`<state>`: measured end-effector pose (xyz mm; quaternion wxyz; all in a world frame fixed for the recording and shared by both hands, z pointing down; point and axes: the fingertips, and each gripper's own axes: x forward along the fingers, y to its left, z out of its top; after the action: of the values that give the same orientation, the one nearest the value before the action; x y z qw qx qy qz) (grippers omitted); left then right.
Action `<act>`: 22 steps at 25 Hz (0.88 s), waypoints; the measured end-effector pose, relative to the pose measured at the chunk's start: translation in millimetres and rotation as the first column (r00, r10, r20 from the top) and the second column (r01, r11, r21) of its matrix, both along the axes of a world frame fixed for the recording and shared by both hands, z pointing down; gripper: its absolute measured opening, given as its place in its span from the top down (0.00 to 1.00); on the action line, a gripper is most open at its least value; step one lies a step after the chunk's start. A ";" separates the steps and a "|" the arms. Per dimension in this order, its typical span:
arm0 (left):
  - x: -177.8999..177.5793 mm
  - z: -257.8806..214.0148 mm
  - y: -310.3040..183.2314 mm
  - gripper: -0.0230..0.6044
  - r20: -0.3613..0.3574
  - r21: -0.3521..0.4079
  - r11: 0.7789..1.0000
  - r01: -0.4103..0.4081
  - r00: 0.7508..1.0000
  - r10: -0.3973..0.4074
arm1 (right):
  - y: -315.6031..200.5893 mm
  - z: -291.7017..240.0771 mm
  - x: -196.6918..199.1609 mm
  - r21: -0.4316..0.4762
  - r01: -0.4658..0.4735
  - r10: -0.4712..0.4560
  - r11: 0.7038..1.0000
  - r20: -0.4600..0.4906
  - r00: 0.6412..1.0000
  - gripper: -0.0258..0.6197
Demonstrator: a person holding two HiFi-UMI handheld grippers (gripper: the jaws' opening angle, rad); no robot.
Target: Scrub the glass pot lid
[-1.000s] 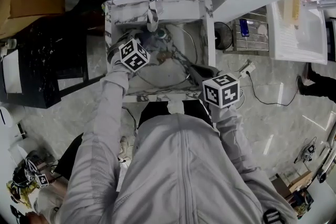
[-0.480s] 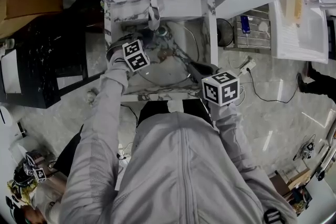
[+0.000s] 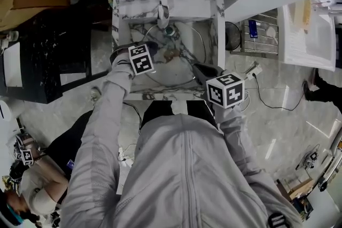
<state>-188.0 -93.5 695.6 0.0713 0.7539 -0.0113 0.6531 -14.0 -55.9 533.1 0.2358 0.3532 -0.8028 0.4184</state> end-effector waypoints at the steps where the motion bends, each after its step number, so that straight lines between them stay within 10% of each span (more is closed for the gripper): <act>1: 0.1 -0.4 7.7 0.82 0.002 -0.026 1.000 -0.002 1.000 0.002 | 0.8 -0.3 -0.5 0.002 0.004 -0.004 1.000 0.001 1.000 0.91; 22: 47.7 -19.7 110.4 0.82 -0.068 -0.378 0.924 0.062 0.993 -0.094 | 8.7 -10.0 26.4 0.028 0.029 -0.029 0.999 -0.012 1.000 0.91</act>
<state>-140.3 16.9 675.9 0.2405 0.7523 0.0869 0.6072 12.3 -47.2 523.2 0.2415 0.3473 -0.8122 0.4017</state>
